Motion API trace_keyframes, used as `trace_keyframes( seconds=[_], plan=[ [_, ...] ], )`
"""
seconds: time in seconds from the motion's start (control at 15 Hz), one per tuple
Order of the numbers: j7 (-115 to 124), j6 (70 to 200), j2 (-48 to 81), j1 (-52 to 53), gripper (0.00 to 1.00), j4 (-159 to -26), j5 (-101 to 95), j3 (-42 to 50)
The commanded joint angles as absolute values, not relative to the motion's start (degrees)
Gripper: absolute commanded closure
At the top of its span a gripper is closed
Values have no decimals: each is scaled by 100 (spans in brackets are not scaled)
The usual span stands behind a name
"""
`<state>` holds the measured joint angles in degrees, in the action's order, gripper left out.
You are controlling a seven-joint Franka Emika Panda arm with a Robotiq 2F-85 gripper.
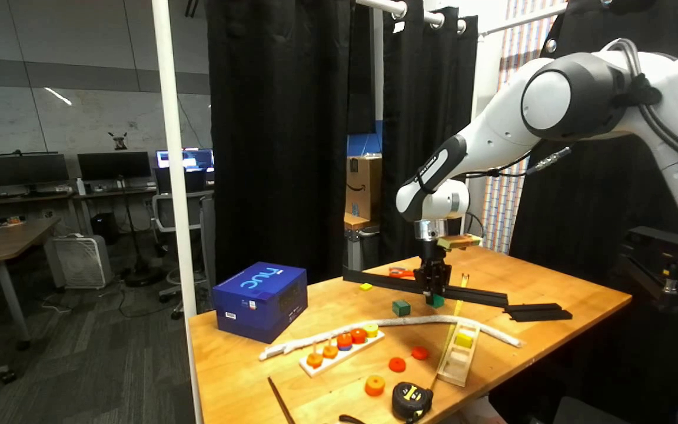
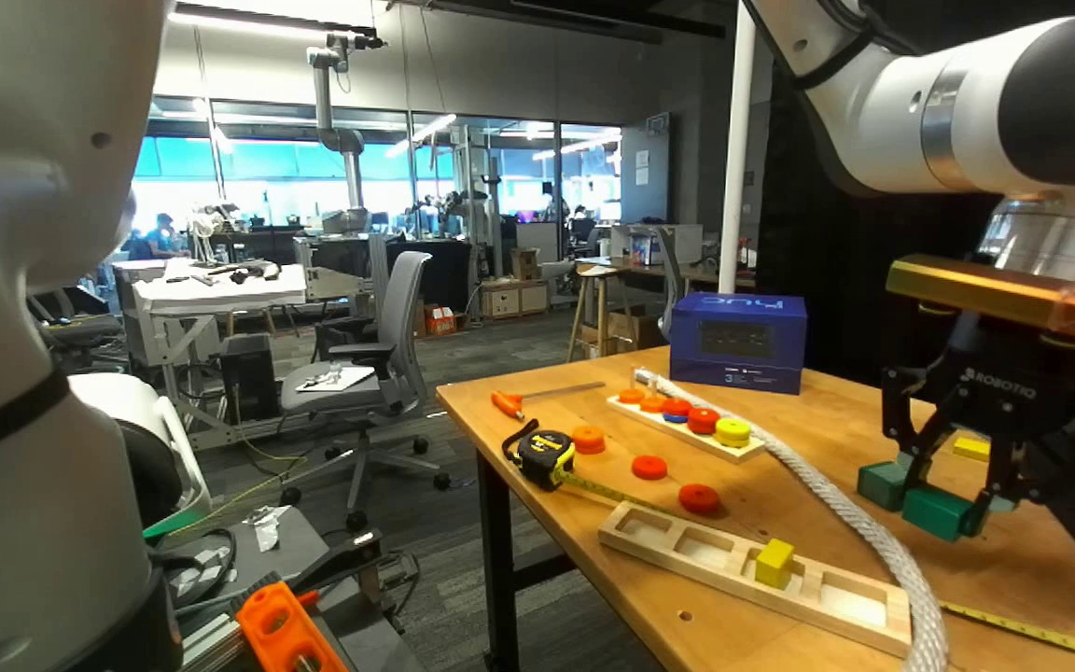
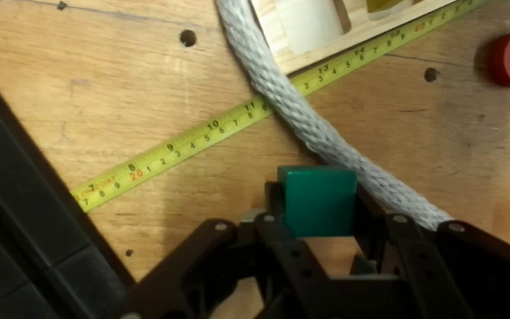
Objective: Put the right green square block at the left of the yellow square block on the wooden board
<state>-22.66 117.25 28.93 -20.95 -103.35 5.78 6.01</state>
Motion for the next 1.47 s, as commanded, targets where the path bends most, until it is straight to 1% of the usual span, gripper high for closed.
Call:
trace_keyframes(
  seconds=[0.0, 0.27, 0.87, 1.4],
  plan=[
    [-1938, 11543, 2363, -1863, 76, -10581, 607, 607],
    [-1754, 11332, 1896, -1636, 76, -10908, 604, 607],
    [-1945, 10786, 840, -1301, 76, -12107, 624, 609],
    [-2402, 10794, 532, -1213, 76, -12867, 543, 685]
  ],
)
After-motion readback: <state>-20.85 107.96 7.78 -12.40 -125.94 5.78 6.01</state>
